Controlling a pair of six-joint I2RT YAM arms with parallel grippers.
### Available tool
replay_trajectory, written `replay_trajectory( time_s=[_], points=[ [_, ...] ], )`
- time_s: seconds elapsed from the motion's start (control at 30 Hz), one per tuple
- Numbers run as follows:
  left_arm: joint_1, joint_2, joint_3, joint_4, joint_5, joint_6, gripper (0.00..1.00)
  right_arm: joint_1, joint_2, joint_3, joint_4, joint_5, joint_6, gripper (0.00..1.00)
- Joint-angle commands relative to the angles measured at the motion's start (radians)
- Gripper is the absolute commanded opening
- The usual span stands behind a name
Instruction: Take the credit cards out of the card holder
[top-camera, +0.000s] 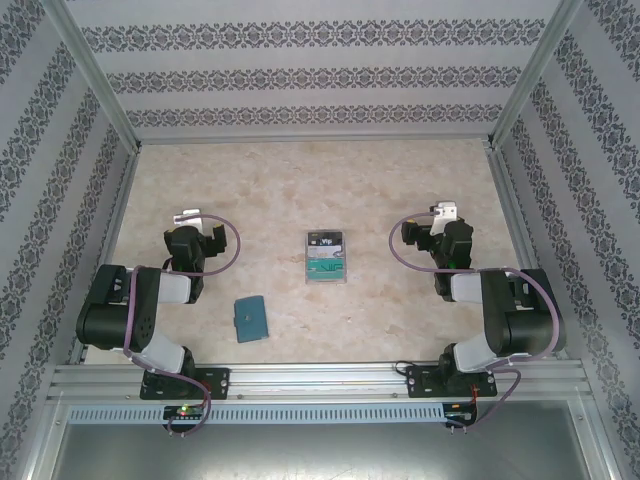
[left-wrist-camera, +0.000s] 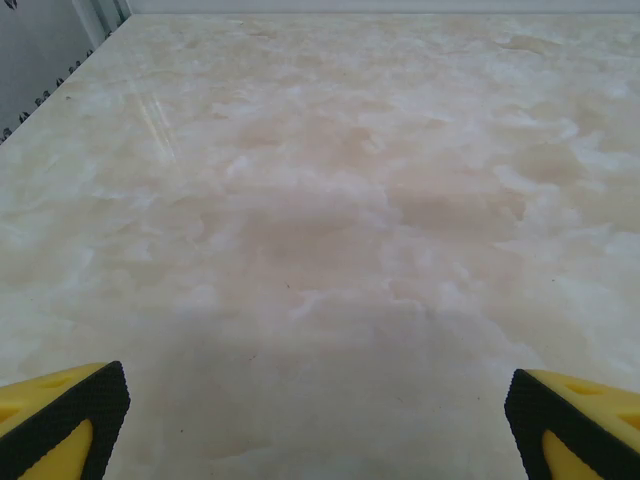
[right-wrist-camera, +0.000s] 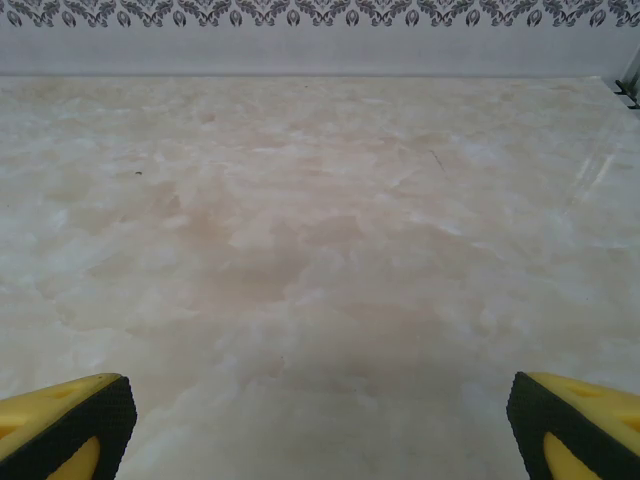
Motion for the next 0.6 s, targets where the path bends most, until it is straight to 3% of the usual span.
replay_trajectory(
  time_s=[0.0,0.57],
  points=[
    [-0.008,0.01,0.016,0.044,0.007,0.014,0.99,-0.009,0.006,0.024,0.008,0.014,0.009,0.98],
    [-0.007,0.01,0.016,0.045,0.007,0.014,0.99,-0.009,0.007,0.024,0.008,0.013,0.01,0.98]
  ],
)
